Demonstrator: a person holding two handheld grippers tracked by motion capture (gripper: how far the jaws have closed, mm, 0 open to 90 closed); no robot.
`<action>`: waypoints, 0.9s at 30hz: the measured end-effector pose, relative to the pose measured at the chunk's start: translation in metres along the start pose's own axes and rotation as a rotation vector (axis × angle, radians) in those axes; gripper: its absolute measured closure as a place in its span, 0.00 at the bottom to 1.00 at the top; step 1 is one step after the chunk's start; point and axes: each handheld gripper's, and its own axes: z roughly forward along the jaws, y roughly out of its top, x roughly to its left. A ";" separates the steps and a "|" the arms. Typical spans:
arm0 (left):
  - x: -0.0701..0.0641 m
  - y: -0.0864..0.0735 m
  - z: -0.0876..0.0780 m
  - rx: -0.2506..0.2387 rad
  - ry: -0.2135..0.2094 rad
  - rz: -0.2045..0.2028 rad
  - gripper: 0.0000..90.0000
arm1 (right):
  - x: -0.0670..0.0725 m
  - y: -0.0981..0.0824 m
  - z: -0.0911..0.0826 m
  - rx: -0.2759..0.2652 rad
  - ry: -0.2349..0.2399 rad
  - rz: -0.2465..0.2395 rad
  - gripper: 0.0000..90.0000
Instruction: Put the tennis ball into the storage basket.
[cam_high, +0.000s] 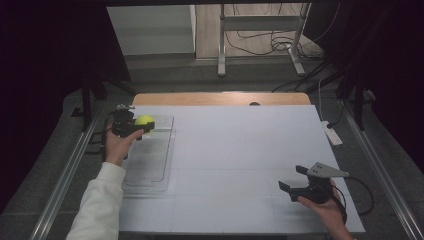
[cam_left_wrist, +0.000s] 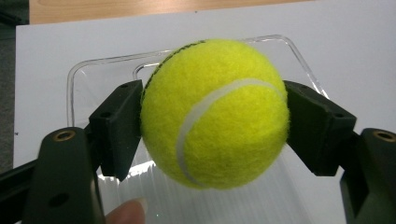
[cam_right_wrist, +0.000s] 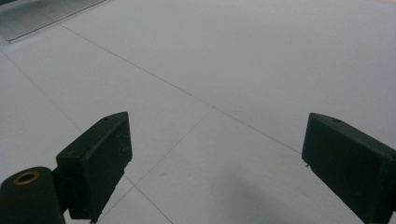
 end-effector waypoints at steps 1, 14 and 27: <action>0.000 0.000 0.001 0.008 0.003 -0.001 0.30 | 0.000 0.000 0.000 0.000 0.000 0.001 0.10; 0.001 -0.001 0.008 0.032 0.020 0.013 0.30 | 0.000 0.000 0.000 0.001 -0.001 -0.001 0.10; -0.001 -0.003 0.015 0.069 0.043 0.032 0.30 | 0.000 0.000 0.000 0.001 -0.001 0.000 0.10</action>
